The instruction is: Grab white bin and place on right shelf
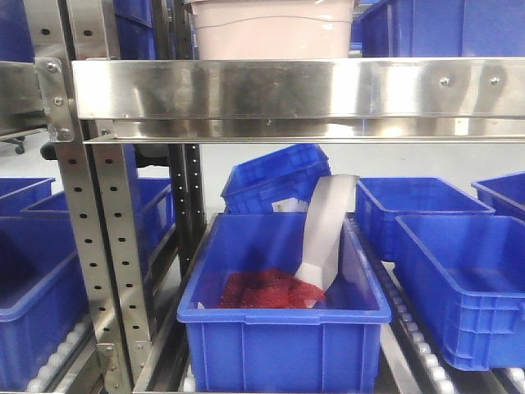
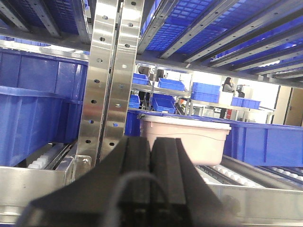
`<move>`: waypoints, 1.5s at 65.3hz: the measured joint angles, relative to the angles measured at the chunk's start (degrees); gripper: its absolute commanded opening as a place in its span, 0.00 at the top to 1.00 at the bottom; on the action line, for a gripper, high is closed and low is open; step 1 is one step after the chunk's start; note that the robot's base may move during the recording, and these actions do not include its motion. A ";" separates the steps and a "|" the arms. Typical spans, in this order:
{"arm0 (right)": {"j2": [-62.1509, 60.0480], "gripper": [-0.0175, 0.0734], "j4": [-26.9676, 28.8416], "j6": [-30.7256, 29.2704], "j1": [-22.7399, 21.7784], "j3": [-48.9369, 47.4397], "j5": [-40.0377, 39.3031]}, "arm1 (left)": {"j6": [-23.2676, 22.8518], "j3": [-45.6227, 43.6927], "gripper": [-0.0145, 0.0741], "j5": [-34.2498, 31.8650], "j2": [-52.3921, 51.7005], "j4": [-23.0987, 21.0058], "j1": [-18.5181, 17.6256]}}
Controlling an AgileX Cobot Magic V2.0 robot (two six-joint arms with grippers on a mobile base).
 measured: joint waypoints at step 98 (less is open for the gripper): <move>0.00 0.73 -0.08 0.19 0.00 0.00 -0.09 | -43.05 21.24 0.97 3.22 -6.58 50.91 4.96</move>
